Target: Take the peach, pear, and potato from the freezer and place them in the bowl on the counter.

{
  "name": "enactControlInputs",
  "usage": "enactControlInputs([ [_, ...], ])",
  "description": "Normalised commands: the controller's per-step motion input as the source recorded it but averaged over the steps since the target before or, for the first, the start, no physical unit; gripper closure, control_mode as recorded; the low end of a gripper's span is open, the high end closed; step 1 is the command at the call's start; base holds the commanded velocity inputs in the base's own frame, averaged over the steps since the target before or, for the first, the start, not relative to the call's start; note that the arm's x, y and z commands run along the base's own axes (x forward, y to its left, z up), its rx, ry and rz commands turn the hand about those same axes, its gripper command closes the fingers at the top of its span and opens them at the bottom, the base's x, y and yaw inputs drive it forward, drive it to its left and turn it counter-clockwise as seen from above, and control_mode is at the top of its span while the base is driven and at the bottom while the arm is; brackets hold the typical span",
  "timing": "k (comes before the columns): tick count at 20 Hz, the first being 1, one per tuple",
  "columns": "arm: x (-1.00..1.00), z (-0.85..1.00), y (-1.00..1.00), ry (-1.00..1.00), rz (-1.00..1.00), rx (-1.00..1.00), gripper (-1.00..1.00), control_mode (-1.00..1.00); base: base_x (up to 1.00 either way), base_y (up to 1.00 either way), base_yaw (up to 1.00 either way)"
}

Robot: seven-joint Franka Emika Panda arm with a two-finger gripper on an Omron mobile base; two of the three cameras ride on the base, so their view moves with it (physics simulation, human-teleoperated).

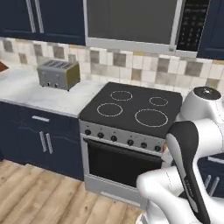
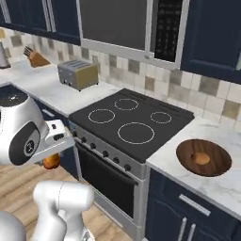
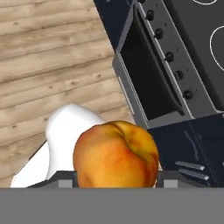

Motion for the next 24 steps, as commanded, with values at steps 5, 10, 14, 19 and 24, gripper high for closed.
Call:
enactControlInputs([
  [5, 0.00, 0.00, 0.00, 0.00, 0.00, 0.00, 1.00, 1.00, 0.30, -0.36, -0.87],
  [10, 0.00, 0.00, 0.00, 0.00, 0.00, 0.00, 1.00, 1.00, 0.61, -0.27, -0.77],
  [14, 0.00, 0.00, 0.00, 0.00, 0.00, 0.00, 1.00, 1.00, 1.00, -0.44, -0.57],
  [19, 0.20, -0.01, -0.09, 0.02, -0.09, 0.01, 1.00, -1.00, 0.80, -0.37, -0.44],
  [24, 1.00, -0.27, -0.09, 0.01, -0.36, 0.06, 1.00, -1.00, 0.00, 0.00, 0.00],
])
